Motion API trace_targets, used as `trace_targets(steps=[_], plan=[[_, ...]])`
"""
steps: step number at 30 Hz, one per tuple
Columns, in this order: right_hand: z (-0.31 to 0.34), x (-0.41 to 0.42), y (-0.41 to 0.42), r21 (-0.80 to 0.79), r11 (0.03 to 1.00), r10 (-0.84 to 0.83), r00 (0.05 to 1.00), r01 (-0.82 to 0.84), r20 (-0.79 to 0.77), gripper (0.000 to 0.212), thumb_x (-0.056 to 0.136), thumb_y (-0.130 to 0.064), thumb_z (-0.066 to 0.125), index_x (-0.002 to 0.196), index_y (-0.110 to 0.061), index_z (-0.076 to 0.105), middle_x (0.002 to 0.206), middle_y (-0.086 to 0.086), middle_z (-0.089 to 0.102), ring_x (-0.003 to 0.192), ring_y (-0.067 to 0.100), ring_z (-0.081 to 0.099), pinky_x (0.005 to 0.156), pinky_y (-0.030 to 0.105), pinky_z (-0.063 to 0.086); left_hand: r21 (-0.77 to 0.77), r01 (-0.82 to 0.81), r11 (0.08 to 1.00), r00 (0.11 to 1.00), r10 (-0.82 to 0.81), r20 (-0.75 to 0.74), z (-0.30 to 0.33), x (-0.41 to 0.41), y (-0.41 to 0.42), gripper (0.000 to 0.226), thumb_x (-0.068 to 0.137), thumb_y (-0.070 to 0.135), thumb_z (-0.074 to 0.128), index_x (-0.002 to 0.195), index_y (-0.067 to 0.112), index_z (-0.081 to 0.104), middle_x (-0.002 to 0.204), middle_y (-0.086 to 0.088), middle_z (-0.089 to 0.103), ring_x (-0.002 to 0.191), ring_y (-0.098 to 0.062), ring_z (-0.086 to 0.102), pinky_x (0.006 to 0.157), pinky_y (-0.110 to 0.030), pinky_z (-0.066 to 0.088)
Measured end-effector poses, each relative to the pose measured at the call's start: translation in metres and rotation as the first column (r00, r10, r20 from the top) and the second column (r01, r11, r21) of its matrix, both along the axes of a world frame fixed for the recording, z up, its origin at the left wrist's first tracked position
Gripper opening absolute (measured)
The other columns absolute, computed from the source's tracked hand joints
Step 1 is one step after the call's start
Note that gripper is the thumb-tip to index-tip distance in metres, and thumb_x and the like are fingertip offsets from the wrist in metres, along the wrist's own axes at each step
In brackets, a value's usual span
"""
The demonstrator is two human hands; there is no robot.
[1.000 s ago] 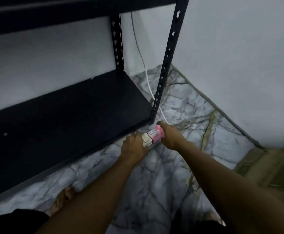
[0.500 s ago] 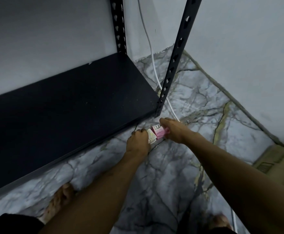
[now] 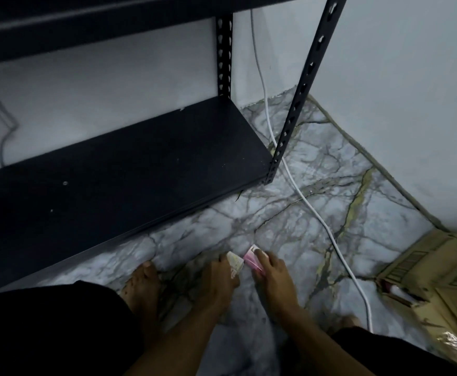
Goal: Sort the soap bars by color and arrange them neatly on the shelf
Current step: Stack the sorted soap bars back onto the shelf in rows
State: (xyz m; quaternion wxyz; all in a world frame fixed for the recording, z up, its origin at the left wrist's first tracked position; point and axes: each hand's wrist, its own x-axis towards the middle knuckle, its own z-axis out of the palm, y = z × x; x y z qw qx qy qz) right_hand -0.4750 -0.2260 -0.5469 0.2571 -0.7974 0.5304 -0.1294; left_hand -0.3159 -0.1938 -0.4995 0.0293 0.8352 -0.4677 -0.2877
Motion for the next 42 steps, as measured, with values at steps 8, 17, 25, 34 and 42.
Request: trace_targets(steps=[8, 17, 25, 34, 42], plan=[[0.033, -0.003, 0.071, 0.305, 0.942, -0.200, 0.964, 0.141, 0.173, 0.056, 0.082, -0.049, 0.059, 0.133, -0.027, 0.060, 0.103, 0.013, 0.066, 0.083, 0.022, 0.066, 0.076, 0.034, 0.057, 0.026, -0.260, 0.965, 0.950, 0.261, -0.172, 0.045, 0.019, 0.095, 0.067, 0.069, 0.037, 0.079, 0.128, 0.014, 0.056, 0.129, -0.008, 0.060, 0.118, -0.024, 0.058, 0.094, -0.028, 0.047], [0.204, 0.064, 0.041, 0.321, 0.931, -0.335, 0.757, 0.175, 0.561, 0.051, 0.079, -0.015, 0.082, 0.127, -0.014, 0.065, 0.115, 0.000, 0.072, 0.097, 0.000, 0.069, 0.080, 0.014, 0.054, -0.400, -0.390, 0.829, 0.889, 0.227, -0.397, 0.219, 0.055, 0.069, 0.075, 0.074, 0.031, 0.083, 0.132, 0.024, 0.036, 0.106, -0.002, 0.055, 0.095, -0.014, 0.055, 0.076, -0.027, 0.046], [0.424, 0.128, 0.008, -0.067, 0.996, 0.029, 0.545, 0.050, 0.838, 0.057, 0.079, -0.013, 0.083, 0.132, -0.017, 0.063, 0.118, -0.011, 0.069, 0.107, -0.001, 0.066, 0.086, 0.013, 0.052, -0.846, -0.239, 0.478, 0.970, 0.067, -0.236, 0.432, 0.119, 0.069, 0.054, 0.073, 0.026, 0.084, 0.109, 0.018, 0.044, 0.082, 0.009, 0.060, 0.071, 0.009, 0.057, 0.053, -0.017, 0.048], [0.524, 0.203, -0.050, -0.354, 0.918, 0.327, 0.845, -0.179, 0.423, 0.059, 0.080, -0.018, 0.082, 0.135, -0.022, 0.061, 0.119, 0.001, 0.069, 0.089, 0.008, 0.065, 0.071, 0.005, 0.047, -0.810, -0.066, 0.583, 0.965, 0.243, 0.096, 0.504, 0.191, 0.037, 0.058, 0.075, 0.026, 0.082, 0.114, 0.016, 0.041, 0.094, -0.010, 0.057, 0.083, -0.028, 0.057, 0.060, -0.038, 0.047], [0.524, 0.223, -0.081, -0.368, 0.883, 0.387, 0.895, -0.290, 0.222, 0.036, 0.085, -0.023, 0.078, 0.096, -0.023, 0.044, 0.098, 0.003, 0.063, 0.075, 0.009, 0.060, 0.055, 0.018, 0.040, -0.736, -0.069, 0.674, 0.938, 0.295, 0.183, 0.490, 0.210, 0.008, 0.070, 0.083, 0.028, 0.079, 0.133, 0.010, 0.034, 0.110, -0.016, 0.055, 0.097, -0.036, 0.058, 0.074, -0.042, 0.049]])
